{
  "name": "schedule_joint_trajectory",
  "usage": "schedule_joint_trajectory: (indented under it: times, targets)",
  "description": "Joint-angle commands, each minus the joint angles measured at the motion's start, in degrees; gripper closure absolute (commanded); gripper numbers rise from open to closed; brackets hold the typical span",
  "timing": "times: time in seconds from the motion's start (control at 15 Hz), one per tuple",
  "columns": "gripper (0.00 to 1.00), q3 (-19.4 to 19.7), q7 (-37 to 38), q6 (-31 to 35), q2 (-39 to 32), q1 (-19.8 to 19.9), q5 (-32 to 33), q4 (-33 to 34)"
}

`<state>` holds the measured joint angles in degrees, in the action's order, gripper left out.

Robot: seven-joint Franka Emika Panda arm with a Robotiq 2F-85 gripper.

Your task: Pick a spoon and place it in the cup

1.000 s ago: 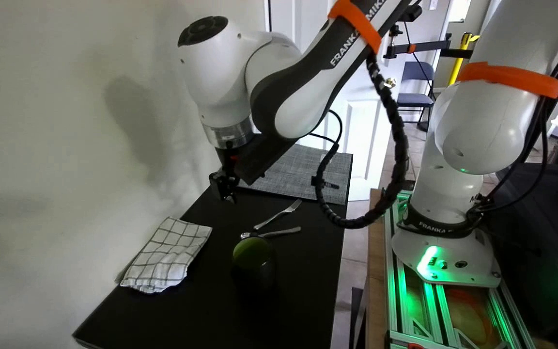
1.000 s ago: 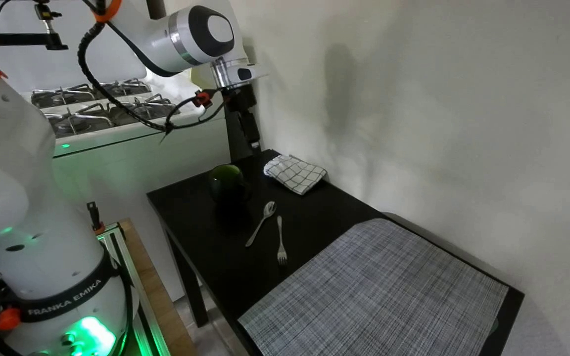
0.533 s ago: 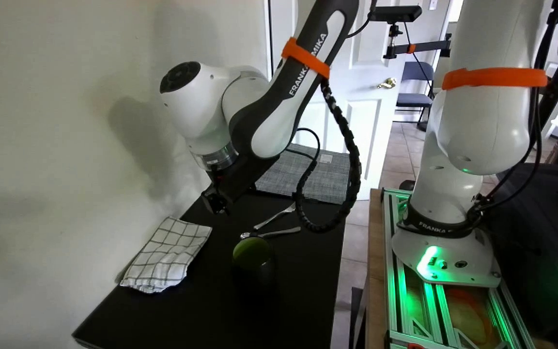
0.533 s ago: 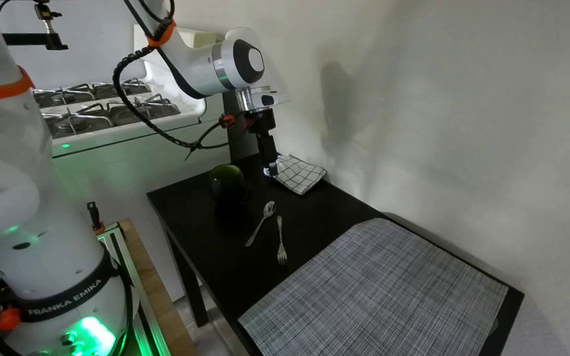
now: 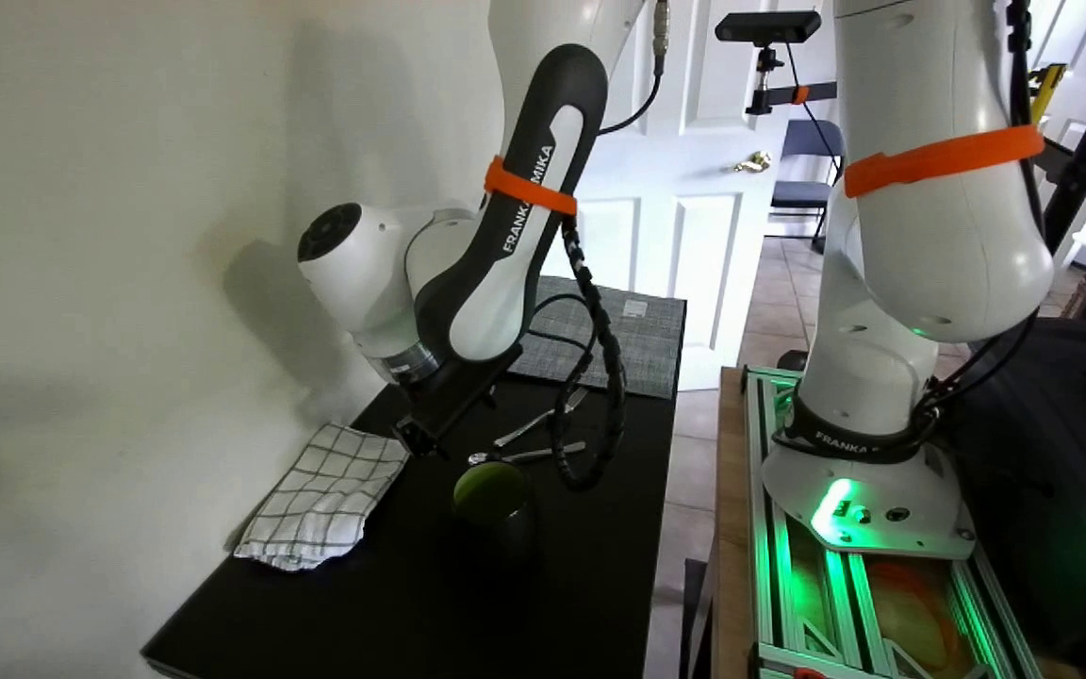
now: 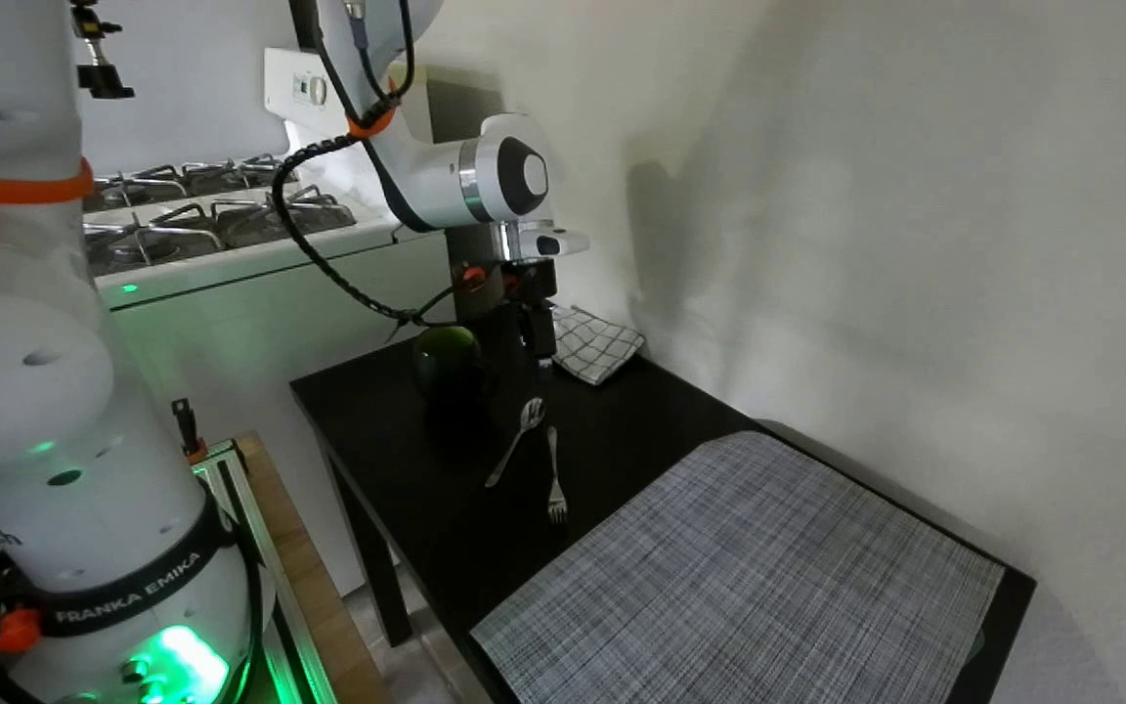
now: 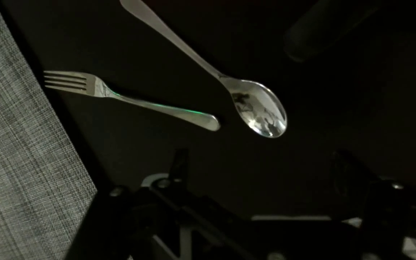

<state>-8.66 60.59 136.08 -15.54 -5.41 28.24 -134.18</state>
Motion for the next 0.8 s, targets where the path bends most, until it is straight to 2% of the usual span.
schedule_joint_trajectory:
  times: [0.0,0.27,0.33,0.47,0.6,0.67,0.73]
  targets:
    - [0.00,3.3,-0.7,1.4,-4.1,-3.0,-2.7,2.3]
    - [0.01,5.0,-1.3,1.3,-6.3,-4.0,-5.8,3.2]
    - [0.08,5.3,-1.4,1.3,-6.8,-4.2,-6.5,3.4]
    - [0.17,5.9,-1.6,1.4,-7.5,-4.6,-7.6,3.5]
    - [0.16,6.3,-1.8,1.3,-8.1,-4.9,-8.4,3.8]
    - [0.24,6.5,-1.9,1.3,-8.4,-5.0,-8.8,3.9]
    - [0.27,6.7,-2.0,1.3,-8.7,-5.2,-9.0,4.0]
